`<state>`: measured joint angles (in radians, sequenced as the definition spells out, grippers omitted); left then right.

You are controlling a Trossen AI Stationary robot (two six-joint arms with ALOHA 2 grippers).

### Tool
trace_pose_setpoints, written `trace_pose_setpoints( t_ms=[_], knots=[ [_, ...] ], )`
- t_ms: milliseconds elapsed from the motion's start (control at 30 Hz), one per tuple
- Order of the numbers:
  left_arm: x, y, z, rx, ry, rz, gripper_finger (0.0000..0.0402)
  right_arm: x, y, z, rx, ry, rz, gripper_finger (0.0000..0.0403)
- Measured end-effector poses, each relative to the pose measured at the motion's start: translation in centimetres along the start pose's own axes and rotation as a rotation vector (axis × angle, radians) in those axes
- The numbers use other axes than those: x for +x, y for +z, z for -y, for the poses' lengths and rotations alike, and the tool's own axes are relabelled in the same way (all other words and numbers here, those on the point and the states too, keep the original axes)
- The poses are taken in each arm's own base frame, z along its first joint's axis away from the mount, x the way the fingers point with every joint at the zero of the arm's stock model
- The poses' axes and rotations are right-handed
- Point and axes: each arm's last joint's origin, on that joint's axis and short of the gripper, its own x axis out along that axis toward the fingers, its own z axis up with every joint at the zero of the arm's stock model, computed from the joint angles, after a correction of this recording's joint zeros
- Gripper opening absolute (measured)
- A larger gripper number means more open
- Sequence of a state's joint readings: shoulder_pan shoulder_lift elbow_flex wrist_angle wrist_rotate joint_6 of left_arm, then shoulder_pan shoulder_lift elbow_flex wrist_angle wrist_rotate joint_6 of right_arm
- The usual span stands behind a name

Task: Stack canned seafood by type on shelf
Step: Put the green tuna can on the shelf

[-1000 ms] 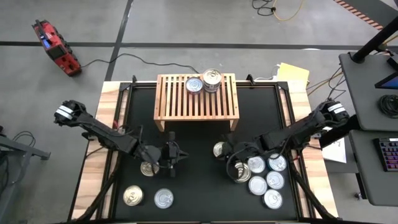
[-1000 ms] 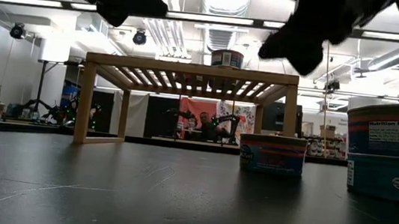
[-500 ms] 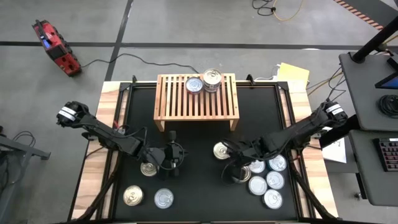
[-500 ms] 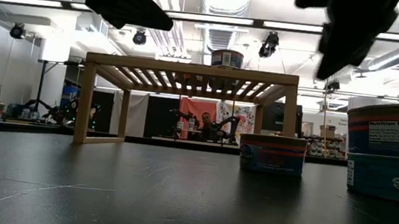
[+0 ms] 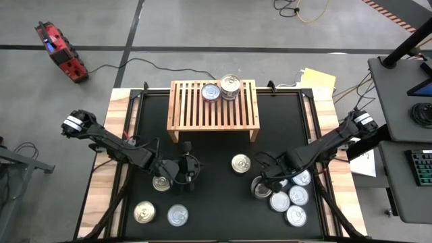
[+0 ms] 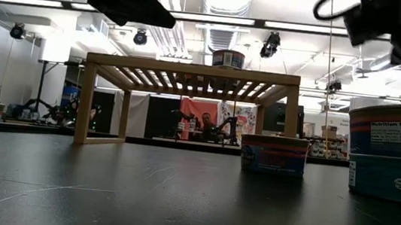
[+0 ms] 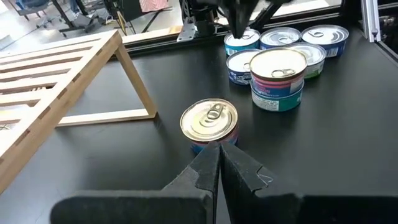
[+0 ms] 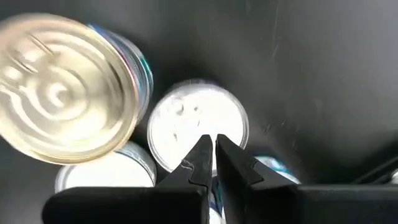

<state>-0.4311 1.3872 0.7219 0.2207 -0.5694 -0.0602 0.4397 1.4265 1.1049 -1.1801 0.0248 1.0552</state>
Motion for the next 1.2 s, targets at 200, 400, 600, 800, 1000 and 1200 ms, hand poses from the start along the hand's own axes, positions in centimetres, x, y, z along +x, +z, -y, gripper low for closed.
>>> trace_pose_setpoints(
  t_ms=[200, 400, 600, 800, 1000, 1200],
  knots=[
    [-0.3, 2.7, 0.2, -0.056, -0.085, 0.257, 0.0000, 1.5, 0.0, 0.0, 0.004, 0.020, 0.018, 0.0012],
    [-1.0, 4.7, -0.1, -0.149, -0.089, 0.439, 0.0000, 1.5, 0.8, -0.7, -0.029, 0.103, 0.087, 0.0012],
    [-1.1, 5.0, -0.8, -0.334, 0.032, 0.470, 0.0000, 1.3, 1.3, -1.4, -0.064, 0.172, 0.150, 0.0012],
    [-0.8, 3.8, -0.2, -0.303, 0.027, 0.354, 0.0000, 1.3, 1.5, -1.7, -0.080, 0.190, 0.187, 0.0012],
    [-2.1, 2.3, 0.6, -0.292, -0.098, 0.040, 0.0000, 0.8, 2.3, -2.7, -0.168, 0.272, 0.312, 0.0012],
    [-4.9, 2.7, 0.6, -0.450, -0.098, -0.424, 0.0000, 0.6, 2.9, -3.5, -0.307, 0.312, 0.457, 0.0012]
  ],
)
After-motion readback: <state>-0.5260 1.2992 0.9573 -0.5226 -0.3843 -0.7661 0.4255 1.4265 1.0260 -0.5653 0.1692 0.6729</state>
